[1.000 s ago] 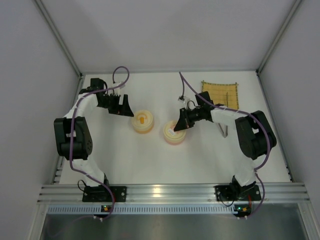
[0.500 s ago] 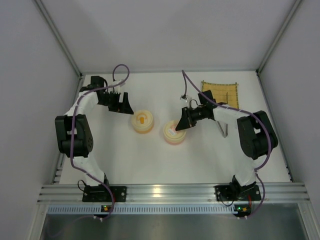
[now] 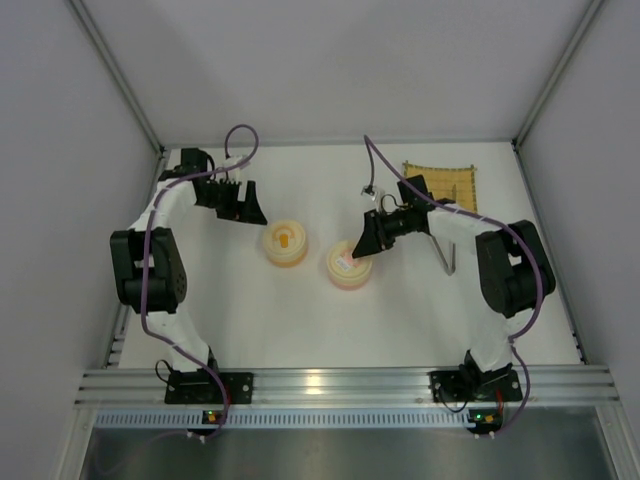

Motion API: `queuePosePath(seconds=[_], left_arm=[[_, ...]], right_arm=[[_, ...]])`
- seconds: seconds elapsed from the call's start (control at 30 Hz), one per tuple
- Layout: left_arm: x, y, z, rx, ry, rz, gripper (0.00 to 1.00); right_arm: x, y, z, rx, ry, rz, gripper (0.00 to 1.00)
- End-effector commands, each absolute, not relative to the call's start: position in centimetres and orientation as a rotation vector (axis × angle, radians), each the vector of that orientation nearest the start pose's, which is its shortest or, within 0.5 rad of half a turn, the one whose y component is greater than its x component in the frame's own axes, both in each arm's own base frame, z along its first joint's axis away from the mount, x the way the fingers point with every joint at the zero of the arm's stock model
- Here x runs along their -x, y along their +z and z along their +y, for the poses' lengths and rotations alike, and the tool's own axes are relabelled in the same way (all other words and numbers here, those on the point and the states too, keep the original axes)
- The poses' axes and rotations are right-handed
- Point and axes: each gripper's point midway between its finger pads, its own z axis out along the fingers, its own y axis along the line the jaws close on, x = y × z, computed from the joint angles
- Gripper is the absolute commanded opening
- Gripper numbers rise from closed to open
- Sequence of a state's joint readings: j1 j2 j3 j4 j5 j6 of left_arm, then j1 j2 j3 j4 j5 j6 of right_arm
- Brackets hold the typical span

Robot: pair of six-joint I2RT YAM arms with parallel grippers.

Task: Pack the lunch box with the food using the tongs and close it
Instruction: Close the box lid on the packing box, then move the packing box to the center of the board.

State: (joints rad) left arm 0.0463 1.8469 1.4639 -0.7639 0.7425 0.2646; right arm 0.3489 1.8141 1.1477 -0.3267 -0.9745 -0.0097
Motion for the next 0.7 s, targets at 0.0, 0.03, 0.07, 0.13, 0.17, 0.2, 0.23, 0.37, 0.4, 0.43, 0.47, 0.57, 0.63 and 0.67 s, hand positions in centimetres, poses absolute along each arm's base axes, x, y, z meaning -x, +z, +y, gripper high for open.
queuePosePath(seconds=[0.0,0.03,0.07,0.13,0.17,0.2,0.23,0.37,0.4,0.43,0.47,0.57,0.63,0.67], left_arm=[[-41.4,14.4,-9.2,-0.52,-0.849,2.366,0.88],[-41.6,14.5,-9.2,-0.522,-0.848,2.365,0.89],[-41.9,14.4,-9.2,-0.532,-0.844,2.362,0.89],[-42.2,14.1,-9.4,-0.548,-0.869,2.368,0.89],[-42.2,13.9,-9.4,-0.57,-0.874,2.373,0.89],[-41.8,13.0,-9.5,-0.568,-0.896,2.41,0.89],[-41.9,12.9,-9.6,-0.584,-0.896,2.409,0.88],[-42.1,11.4,-9.7,-0.621,-0.874,2.43,0.88],[-42.0,11.2,-9.8,-0.63,-0.871,2.432,0.88],[-42.0,11.0,-10.1,-0.645,-0.871,2.433,0.88],[-42.1,10.5,-10.1,-0.656,-0.859,2.442,0.88],[-41.8,9.5,-11.7,-0.745,-0.852,2.461,0.88],[-41.4,8.9,-12.6,-0.802,-0.847,2.473,0.87],[-41.2,8.4,-12.9,-0.812,-0.856,2.481,0.87]], right_arm=[[-31.8,13.9,26.4,0.866,1.343,2.15,0.34],[-32.7,15.1,26.4,0.863,1.33,2.121,0.37],[-33.2,15.8,26.4,0.862,1.32,2.097,0.38],[-34.3,17.4,26.4,0.864,1.282,2.054,0.38],[-34.5,17.7,26.4,0.872,1.264,2.045,0.38],[-34.9,18.1,26.4,0.872,1.243,2.039,0.4],[-35.8,18.5,26.2,0.863,1.192,2.036,0.41],[-37.9,17.1,25.4,0.87,1.057,2.092,0.47],[-37.9,15.6,25.2,0.871,1.048,2.147,0.47],[-38.7,15.3,24.9,0.869,1.007,2.16,0.48],[-38.7,14.6,24.8,0.867,1.003,2.183,0.48],[-39.1,12.9,24.6,0.859,0.975,2.229,0.5],[-39.4,11.9,24.4,0.863,0.954,2.261,0.52],[-39.4,11.7,24.3,0.866,0.948,2.268,0.52]])
